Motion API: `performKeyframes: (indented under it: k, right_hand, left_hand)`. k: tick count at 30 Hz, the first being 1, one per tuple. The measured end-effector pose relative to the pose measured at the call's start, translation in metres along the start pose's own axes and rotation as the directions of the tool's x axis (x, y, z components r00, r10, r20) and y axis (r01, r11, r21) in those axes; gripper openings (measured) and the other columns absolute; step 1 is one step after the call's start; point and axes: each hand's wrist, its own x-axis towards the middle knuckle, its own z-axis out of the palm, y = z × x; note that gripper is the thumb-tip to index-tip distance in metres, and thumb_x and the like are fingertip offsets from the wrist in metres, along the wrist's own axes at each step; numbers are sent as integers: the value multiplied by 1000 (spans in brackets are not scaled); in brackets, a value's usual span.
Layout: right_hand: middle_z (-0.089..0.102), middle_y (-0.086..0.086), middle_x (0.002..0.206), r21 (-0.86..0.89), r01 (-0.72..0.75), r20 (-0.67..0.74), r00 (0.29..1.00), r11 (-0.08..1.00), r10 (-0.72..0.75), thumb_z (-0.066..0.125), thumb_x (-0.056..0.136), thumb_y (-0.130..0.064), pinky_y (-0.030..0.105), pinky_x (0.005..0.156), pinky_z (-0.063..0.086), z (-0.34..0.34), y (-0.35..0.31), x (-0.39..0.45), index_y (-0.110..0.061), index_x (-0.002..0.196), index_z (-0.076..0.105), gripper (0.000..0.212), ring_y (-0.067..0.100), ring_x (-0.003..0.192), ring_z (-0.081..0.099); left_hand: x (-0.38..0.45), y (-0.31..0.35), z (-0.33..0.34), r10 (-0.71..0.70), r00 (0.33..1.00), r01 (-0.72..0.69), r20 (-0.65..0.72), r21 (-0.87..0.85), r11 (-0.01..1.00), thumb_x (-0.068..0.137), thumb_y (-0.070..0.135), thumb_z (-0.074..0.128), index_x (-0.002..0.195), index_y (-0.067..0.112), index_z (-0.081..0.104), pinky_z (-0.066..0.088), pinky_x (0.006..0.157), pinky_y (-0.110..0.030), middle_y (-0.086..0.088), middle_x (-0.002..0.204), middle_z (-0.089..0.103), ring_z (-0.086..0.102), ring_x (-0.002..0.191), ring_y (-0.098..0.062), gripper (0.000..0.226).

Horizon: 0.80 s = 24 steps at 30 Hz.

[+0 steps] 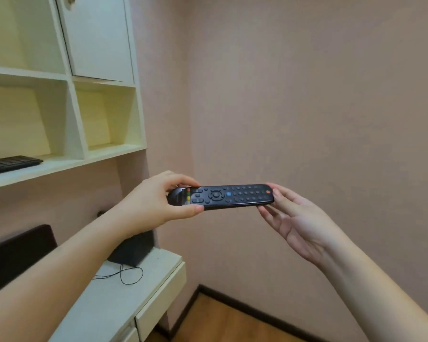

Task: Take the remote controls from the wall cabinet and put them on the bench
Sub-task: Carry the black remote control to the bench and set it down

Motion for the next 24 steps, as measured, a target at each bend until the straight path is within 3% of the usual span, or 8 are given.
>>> performKeyframes:
  k: [4,12,24]
  right_hand:
    - [67,15,106,-6,29,-104,994,1000,-29,49,96,-8,29,78,59,-15,2,8,0,115,59,23,26,97,66]
    - [70,13,100,-33,144,-311,939,989,-147,50,94,-7,28,75,60,-56,6,9,-1,113,60,22,21,90,71]
    - [73,8,99,-187,301,-600,719,935,-351,50,95,-10,31,80,59,-169,-39,-86,-7,112,62,21,21,93,71]
  left_hand:
    - [32,-20,27,71,996,-66,58,-91,994,71,54,75,108,45,63,44,86,-15,21,106,60,57,98,7,40]
    - [92,-32,88,242,954,-191,178,-262,946,71,51,76,107,45,63,45,85,-16,22,104,60,56,96,10,39]
    - [140,88,228,545,758,-332,358,-507,795,72,42,80,107,43,65,46,90,-17,21,104,62,57,98,8,38]
